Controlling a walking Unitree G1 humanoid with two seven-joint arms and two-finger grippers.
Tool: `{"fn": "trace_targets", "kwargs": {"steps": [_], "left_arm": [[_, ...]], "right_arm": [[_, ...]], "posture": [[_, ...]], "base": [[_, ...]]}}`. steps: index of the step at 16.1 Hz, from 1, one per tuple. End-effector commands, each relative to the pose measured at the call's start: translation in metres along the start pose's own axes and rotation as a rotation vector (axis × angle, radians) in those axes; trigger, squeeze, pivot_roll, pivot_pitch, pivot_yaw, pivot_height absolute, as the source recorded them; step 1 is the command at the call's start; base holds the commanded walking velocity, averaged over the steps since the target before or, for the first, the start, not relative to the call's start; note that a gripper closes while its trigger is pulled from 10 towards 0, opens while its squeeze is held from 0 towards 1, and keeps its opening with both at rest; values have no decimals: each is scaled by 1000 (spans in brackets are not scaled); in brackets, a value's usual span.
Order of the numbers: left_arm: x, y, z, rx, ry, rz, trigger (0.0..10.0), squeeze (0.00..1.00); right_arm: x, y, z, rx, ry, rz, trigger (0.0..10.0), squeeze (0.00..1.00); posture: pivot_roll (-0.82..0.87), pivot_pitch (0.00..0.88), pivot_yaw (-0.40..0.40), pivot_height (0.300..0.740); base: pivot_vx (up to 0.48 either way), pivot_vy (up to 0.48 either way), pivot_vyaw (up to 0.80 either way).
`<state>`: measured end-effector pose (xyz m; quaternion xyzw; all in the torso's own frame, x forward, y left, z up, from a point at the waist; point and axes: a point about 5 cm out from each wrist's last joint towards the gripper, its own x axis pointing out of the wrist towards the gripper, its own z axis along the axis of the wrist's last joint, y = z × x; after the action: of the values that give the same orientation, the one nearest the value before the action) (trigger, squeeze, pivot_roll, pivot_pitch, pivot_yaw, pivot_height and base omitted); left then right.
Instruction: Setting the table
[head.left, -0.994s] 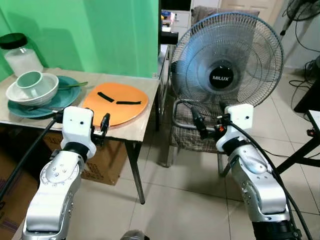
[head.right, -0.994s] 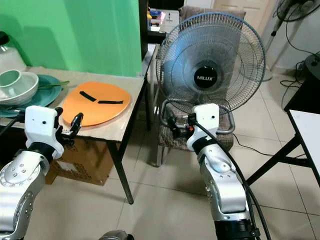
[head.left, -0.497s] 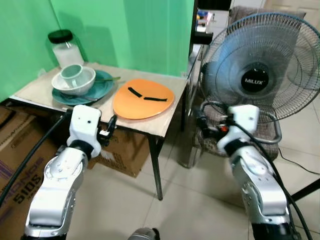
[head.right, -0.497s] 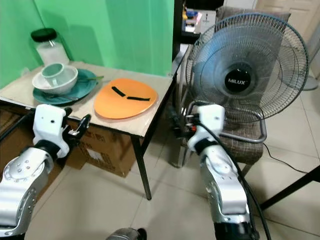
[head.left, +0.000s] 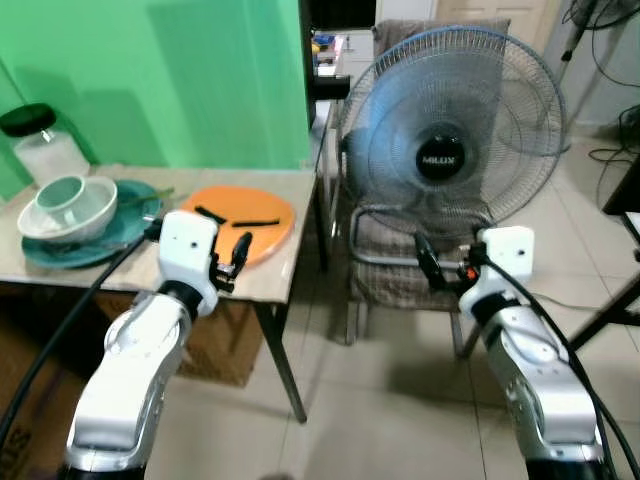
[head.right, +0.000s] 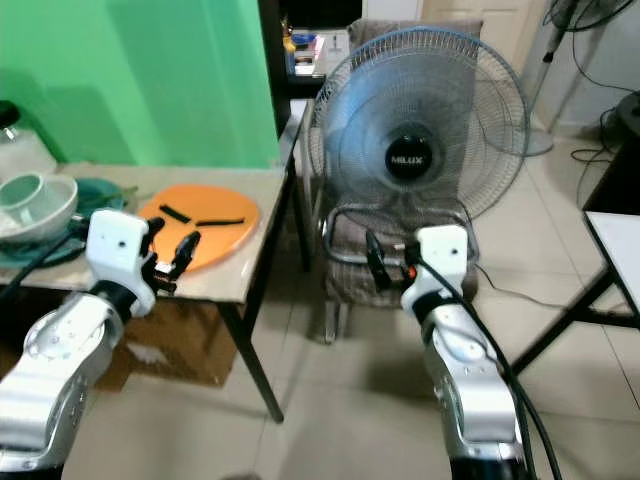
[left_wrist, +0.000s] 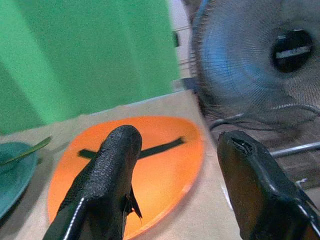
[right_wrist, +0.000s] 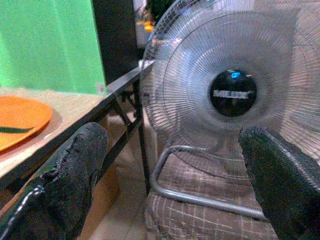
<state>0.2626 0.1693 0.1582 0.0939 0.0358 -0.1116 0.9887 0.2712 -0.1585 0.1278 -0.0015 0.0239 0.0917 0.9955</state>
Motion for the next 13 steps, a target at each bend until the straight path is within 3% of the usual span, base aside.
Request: {"fn": "trace_targets", "kwargs": {"steps": [1,3,13], "left_arm": [[-1,7,-5,3,26,25,10000,0],[-2,7,-4,4,26,27,10000,0],[-4,8,-5,29,35,13,10000,0]], "right_arm": [[5,13,7,2,-17,65,10000,1000],[6,17,10,-3,-28,74,10000,1000],[7,21,9,15,-33,70,10000,1000]], "posture": [[151,0,81,740],[157,0,77,740],[161,0,75,740]], "base": [[289,0,800],[289,0,800],[291,0,0]]}}
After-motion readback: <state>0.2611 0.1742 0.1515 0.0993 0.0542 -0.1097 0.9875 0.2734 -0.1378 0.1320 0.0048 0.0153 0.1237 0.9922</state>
